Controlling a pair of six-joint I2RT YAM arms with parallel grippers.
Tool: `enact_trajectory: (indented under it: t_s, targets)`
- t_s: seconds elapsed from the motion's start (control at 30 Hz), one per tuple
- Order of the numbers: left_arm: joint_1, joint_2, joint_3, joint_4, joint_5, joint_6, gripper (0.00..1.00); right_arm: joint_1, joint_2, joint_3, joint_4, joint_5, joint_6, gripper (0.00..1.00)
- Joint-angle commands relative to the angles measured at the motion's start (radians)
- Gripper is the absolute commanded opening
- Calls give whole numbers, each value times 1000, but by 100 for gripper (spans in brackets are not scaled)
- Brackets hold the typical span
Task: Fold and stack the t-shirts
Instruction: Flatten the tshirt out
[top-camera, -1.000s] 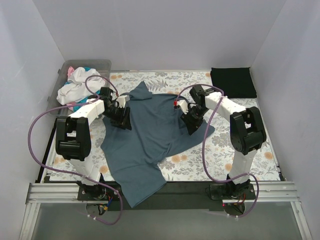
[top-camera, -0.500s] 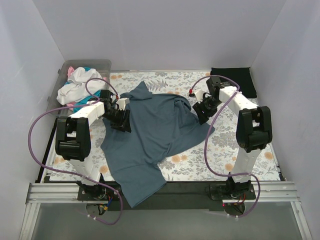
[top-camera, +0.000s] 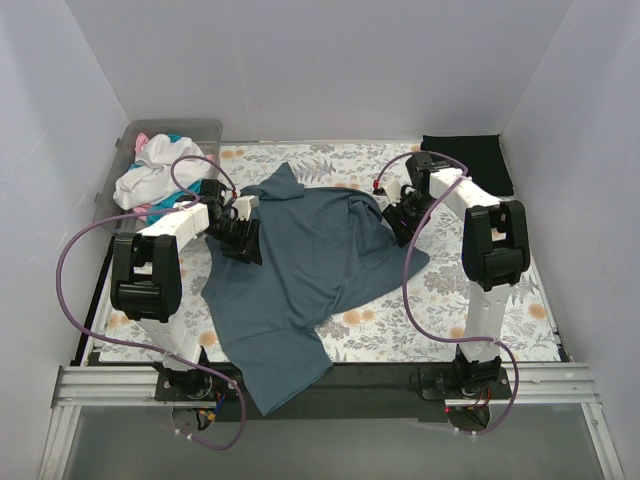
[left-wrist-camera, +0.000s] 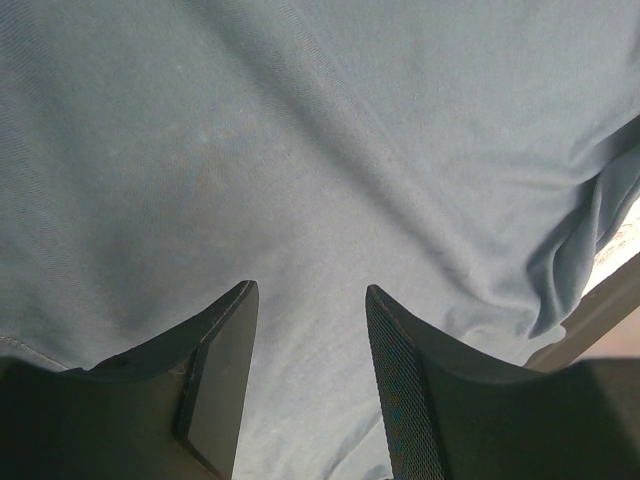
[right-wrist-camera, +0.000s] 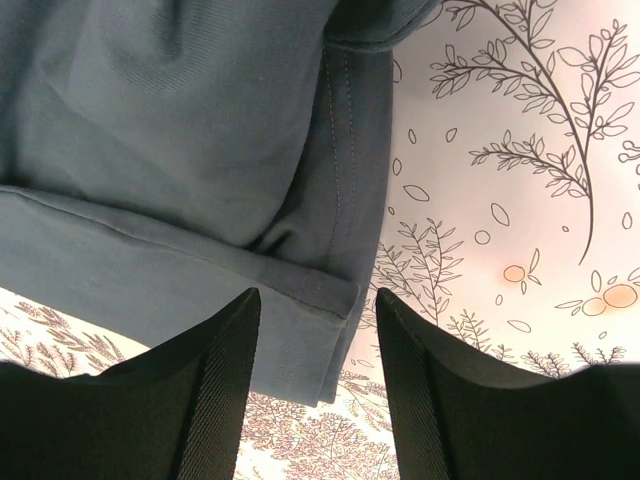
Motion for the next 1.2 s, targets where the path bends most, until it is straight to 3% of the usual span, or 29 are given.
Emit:
enact_trajectory:
  t_s: [0.0,0.13,0.17,0.33,0.43,0.63,0.73,0.8,0.87,1.03,1.07,1.17]
  targets:
    - [2,-32,20,8,-5,14,46,-5,2,39,-16,1,-27,56]
    - [2,-27,23,15,-5,14,46,-7,7,24,-19,-10,-27,46]
    - [2,-24,26,14,-8,14,46,-9,8,21,-19,-11,-27,38]
    - [2,-20,33,14,-11,15,46,-16,-1,13,-39,-28,-37,19]
    - [2,-20,35,12,-12,18,46,-24,-21,7,-63,-31,-48,1]
    - [2,-24,38,14,-48,26,46,-45,-186,-36,-209,-82,-117,1]
    - [2,-26,49,5,-49,28,46,-27,-326,-193,-302,-114,-221,1]
    - [3,-27,58,-3,-51,32,46,4,-442,-308,-355,-82,-273,1]
    - [5,-30,72,-23,-55,37,46,63,-560,-585,-408,-19,-359,1]
    - [8,-46,87,-51,-55,43,46,139,-746,-748,-418,216,-514,1]
    - [8,-49,89,-54,-54,46,46,134,-746,-686,-418,217,-517,22]
    - [8,-58,81,-61,-52,44,46,126,-647,-456,-418,130,-450,50]
